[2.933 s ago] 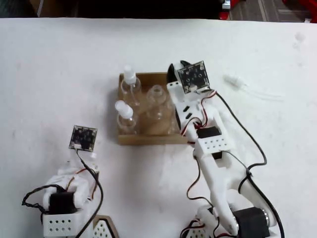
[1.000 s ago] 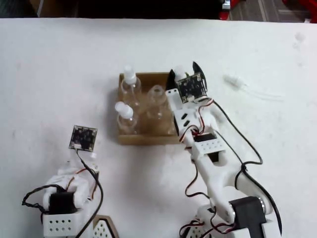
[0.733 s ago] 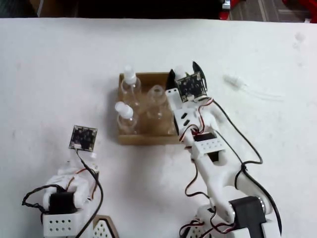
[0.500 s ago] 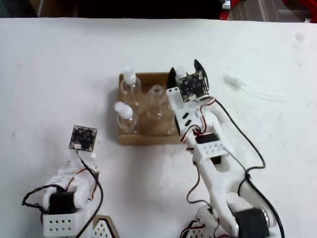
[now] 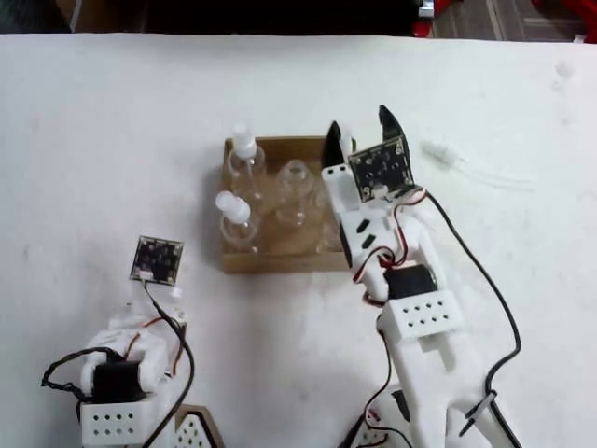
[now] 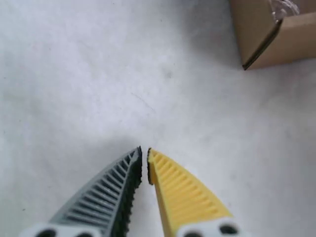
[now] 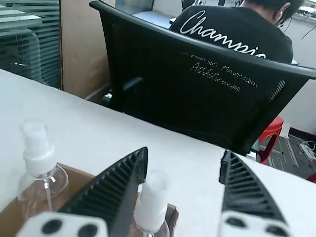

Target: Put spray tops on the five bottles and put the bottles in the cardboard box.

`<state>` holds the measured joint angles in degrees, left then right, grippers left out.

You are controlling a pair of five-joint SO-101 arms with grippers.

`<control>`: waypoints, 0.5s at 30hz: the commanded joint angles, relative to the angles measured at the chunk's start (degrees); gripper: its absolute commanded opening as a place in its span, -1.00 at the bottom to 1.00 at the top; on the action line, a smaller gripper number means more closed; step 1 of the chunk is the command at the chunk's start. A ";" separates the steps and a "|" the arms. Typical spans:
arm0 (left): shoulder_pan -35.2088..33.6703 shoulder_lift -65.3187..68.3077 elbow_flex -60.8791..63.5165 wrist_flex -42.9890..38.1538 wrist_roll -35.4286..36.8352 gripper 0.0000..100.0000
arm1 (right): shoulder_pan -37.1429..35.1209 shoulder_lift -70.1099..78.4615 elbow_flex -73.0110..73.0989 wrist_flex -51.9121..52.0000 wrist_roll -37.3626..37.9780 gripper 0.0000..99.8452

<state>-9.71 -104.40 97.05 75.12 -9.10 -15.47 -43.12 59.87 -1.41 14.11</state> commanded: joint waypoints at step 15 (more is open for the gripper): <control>0.75 -0.48 -0.09 -1.32 -0.35 -0.95 | 20.88 -39.52 24.53 18.15 0.44 -0.58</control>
<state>-9.71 -104.40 97.05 75.12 -9.10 2.90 -72.04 76.84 15.74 14.11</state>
